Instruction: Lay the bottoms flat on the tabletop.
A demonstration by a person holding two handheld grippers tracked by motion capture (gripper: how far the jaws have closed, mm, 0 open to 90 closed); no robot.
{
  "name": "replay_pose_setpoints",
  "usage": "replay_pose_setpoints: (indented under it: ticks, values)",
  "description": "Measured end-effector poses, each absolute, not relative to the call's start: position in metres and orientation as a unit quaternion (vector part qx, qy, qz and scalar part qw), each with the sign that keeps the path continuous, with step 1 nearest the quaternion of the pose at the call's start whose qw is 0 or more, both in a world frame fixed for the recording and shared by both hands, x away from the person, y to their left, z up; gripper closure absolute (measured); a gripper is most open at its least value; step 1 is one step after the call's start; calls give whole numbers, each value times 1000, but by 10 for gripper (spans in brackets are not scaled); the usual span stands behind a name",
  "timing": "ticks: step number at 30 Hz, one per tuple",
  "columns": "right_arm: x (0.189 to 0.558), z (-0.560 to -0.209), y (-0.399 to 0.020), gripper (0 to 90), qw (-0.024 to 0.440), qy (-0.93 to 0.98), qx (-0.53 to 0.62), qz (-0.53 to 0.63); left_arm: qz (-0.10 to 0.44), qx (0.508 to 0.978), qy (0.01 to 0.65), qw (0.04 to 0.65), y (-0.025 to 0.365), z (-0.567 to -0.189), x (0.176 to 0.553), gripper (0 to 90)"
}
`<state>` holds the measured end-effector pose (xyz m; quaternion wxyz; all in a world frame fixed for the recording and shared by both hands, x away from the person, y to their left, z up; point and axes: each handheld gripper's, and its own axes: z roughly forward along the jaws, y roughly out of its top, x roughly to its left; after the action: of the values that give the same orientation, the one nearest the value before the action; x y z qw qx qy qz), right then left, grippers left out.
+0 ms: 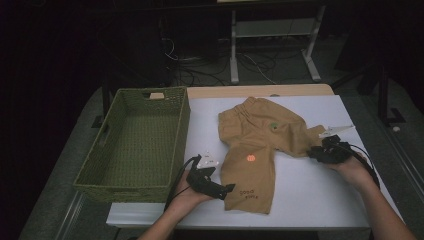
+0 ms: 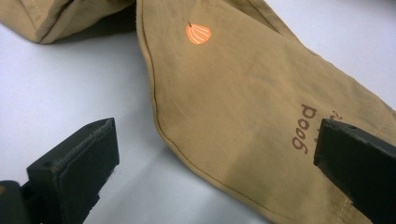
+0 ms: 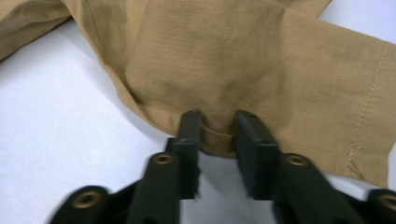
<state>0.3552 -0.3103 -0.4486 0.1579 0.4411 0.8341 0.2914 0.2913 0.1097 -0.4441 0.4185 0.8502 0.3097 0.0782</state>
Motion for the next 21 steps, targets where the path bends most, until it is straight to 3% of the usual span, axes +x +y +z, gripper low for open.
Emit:
replay_pose_setpoints:
  ticks: [6, 21]
  values:
    - [357, -449, -314, 874, 157, 831, 447, 291, 79, 851, 309, 418, 109, -444, 291, 0]
    - [350, -433, -309, 880, 140, 832, 434, 315, 79, 850, 309, 419, 110, -443, 291, 1]
